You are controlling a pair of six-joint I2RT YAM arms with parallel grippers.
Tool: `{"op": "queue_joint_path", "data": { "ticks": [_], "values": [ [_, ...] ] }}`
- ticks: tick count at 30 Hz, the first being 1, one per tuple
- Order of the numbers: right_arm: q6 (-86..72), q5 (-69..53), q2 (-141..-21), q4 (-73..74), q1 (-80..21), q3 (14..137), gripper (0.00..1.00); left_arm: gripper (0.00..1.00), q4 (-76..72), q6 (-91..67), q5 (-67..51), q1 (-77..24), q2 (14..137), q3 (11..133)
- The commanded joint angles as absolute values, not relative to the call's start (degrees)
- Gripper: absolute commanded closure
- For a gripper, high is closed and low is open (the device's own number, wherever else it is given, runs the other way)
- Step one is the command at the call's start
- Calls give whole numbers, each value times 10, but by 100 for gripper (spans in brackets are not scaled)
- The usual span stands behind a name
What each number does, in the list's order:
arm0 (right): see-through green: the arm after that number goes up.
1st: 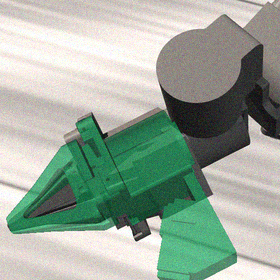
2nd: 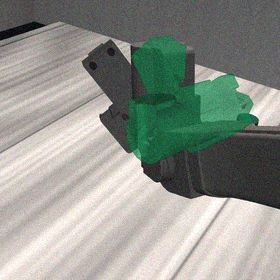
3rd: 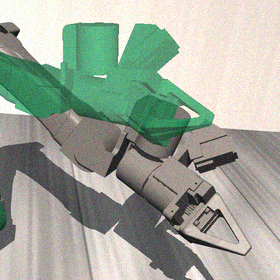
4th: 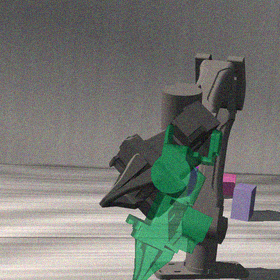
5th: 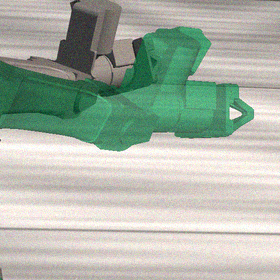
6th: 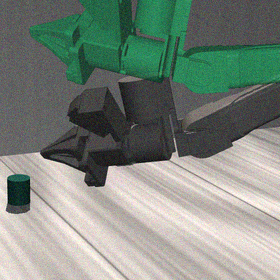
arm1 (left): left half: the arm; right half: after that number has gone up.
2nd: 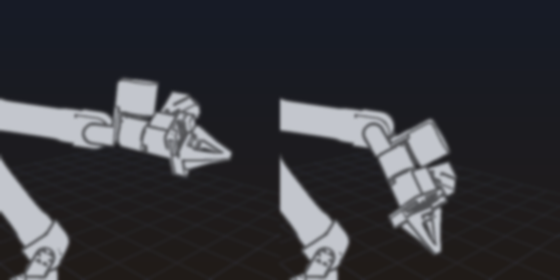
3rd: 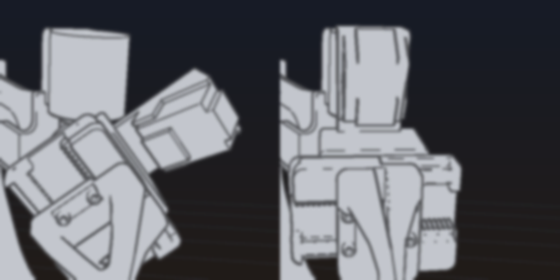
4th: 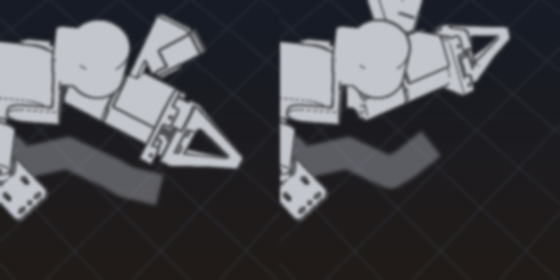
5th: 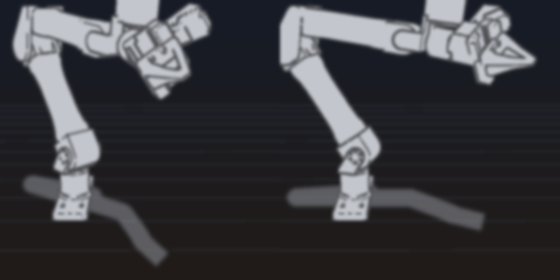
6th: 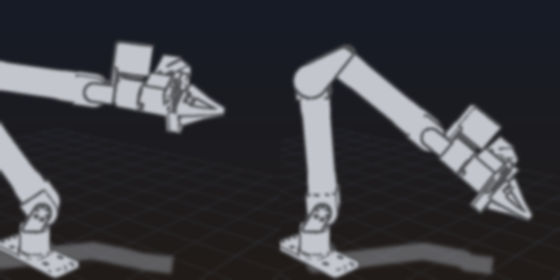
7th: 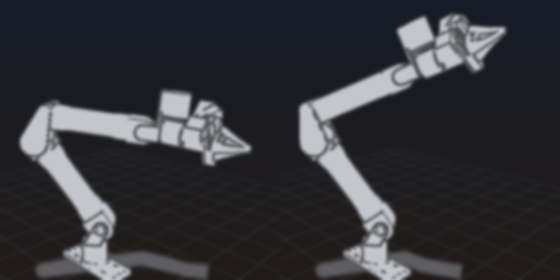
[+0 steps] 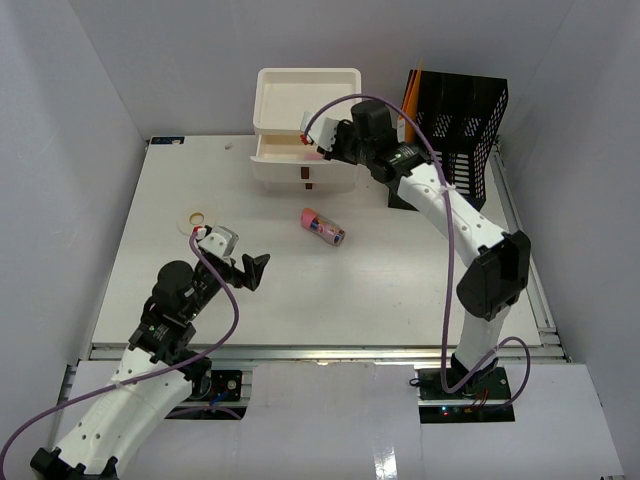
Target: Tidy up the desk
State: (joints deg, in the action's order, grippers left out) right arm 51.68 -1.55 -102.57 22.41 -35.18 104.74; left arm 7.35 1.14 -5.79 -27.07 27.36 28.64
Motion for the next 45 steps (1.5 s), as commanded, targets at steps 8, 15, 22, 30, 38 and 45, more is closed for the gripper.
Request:
{"op": "queue_joint_path", "data": {
  "ticks": [8,15,22,30,38,45],
  "values": [
    [486,51,-1114,158,-359,1122,45,6,76,21,-46,-269,283,289],
    [460,42,-1054,160,-356,1084,27,6,77,21,-49,-269,280,289],
    [433,-113,-893,223,-274,954,22,6,77,19,-65,-269,279,291],
    [508,-259,-803,384,-77,741,21,6,76,16,-85,-269,270,292],
    [514,-145,-901,371,47,699,8,6,76,15,-93,-269,267,293],
    [511,-88,-983,345,56,733,9,6,75,15,-89,-269,260,291]
  ]
}}
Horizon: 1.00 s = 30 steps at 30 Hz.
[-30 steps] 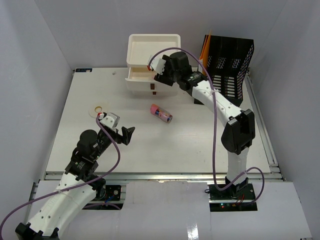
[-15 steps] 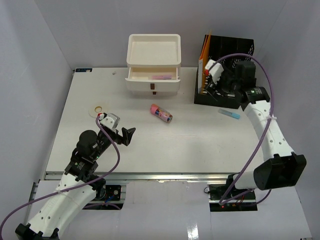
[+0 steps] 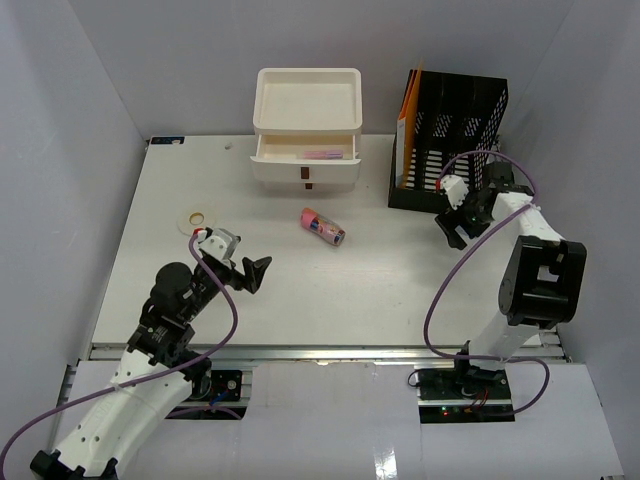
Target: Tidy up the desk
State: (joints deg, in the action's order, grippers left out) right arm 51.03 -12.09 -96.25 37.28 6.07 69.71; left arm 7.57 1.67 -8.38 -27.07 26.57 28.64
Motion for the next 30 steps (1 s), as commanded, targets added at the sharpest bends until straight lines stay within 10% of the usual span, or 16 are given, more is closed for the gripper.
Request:
{"op": "queue_joint_path", "data": {
  "ticks": [1,16,30],
  "values": [
    [511,-81,-993,335,56,736,9,6,75,15,-91,-269,261,291],
    [540,-69,-1112,330,57,805,18,6,72,17,-91,-269,267,290],
    [584,-136,-1115,380,57,737,51,6,73,18,-85,-269,269,289]
  ]
}}
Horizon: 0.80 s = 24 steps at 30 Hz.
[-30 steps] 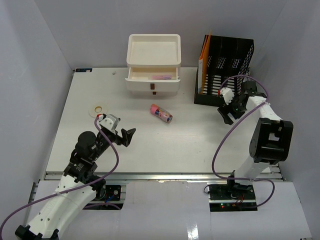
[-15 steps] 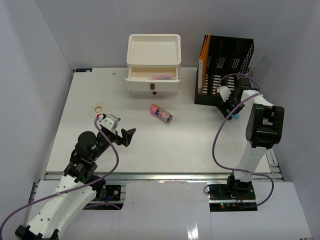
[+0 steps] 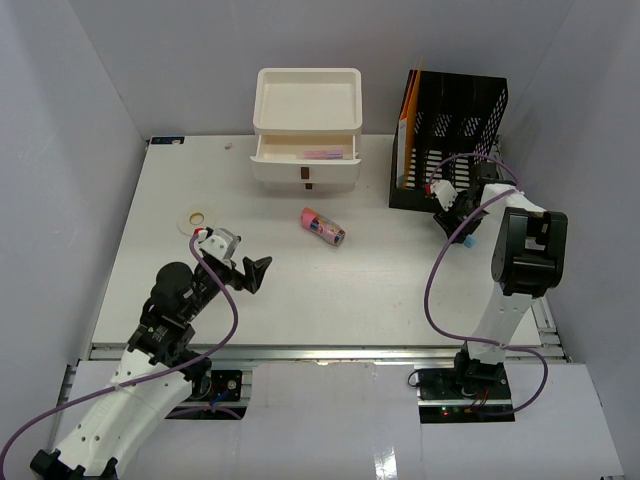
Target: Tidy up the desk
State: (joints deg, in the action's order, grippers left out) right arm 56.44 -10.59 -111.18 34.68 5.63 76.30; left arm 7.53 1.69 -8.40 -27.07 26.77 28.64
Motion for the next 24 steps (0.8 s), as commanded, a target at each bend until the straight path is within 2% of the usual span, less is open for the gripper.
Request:
{"op": "queue_joint_path", "data": {
  "ticks": [1,4,9,13,15,21,24],
  "values": [
    [584,-142,-1111,381,57,731,54,6,73,18,-84,-269,269,288],
    [584,-156,-1091,378,57,710,61,6,73,18,-85,-269,269,288],
    [584,-177,-1052,375,57,670,82,6,73,17,-88,-269,269,289],
    [591,-223,-980,400,51,643,91,6,73,16,-89,-269,269,288],
    [624,-243,-915,434,20,637,92,6,72,16,-90,-269,269,289],
    [627,-237,-782,471,-181,687,92,6,74,17,-83,-269,272,288],
    [569,-209,-793,439,-277,780,92,6,74,19,-76,-269,272,287]
  ]
}}
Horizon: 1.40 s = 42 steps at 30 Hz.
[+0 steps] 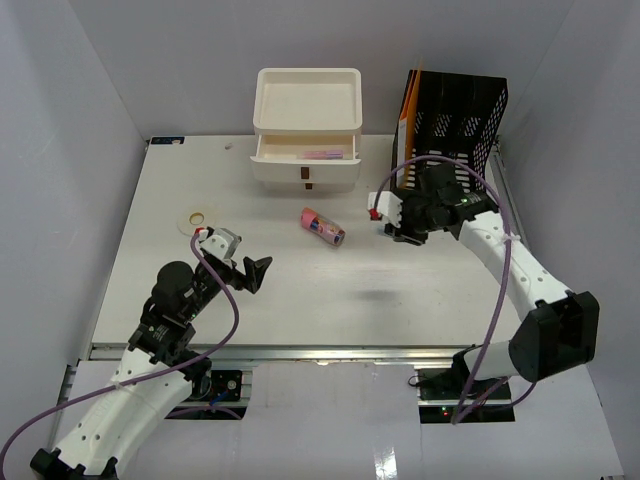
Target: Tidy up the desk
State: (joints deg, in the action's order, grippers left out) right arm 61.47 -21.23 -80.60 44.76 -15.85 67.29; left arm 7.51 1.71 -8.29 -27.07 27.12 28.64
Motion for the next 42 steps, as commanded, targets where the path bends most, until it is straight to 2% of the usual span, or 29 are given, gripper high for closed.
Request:
{"op": "queue_joint_path", "data": {
  "ticks": [1,6,12,16,22,24,28,30,32,35,39,41,42],
  "values": [
    [555,-195,-806,427,-304,820,92,6,74,19,-76,-269,273,287],
    [477,-112,-922,353,-383,1027,92,6,72,23,-59,-269,276,283],
    [431,-40,-1060,292,-394,1177,92,6,72,28,-45,-269,278,279],
    [428,-4,-1114,239,-396,1225,92,6,71,31,-41,-269,287,279],
    [431,32,-1147,177,-393,1217,91,6,70,33,-40,-268,300,279],
    [425,32,-1152,174,-389,1211,83,6,69,33,-40,-268,297,279],
    [413,23,-1149,166,-377,1185,46,6,66,30,-38,-268,296,277],
    [407,13,-1143,163,-371,1172,32,6,63,21,-30,-268,302,276],
    [400,3,-1134,164,-367,1166,27,7,65,13,-25,-268,317,280],
    [385,-18,-1118,166,-360,1153,24,10,68,-20,-25,-267,353,293],
    [336,-86,-1042,172,-336,1105,25,27,39,-128,-56,-264,407,302],
    [313,-174,-986,183,-315,1029,28,46,-23,-193,-73,-264,426,294],
    [302,-242,-948,185,-299,978,36,58,-56,-235,-74,-264,439,287]
  ]
}}
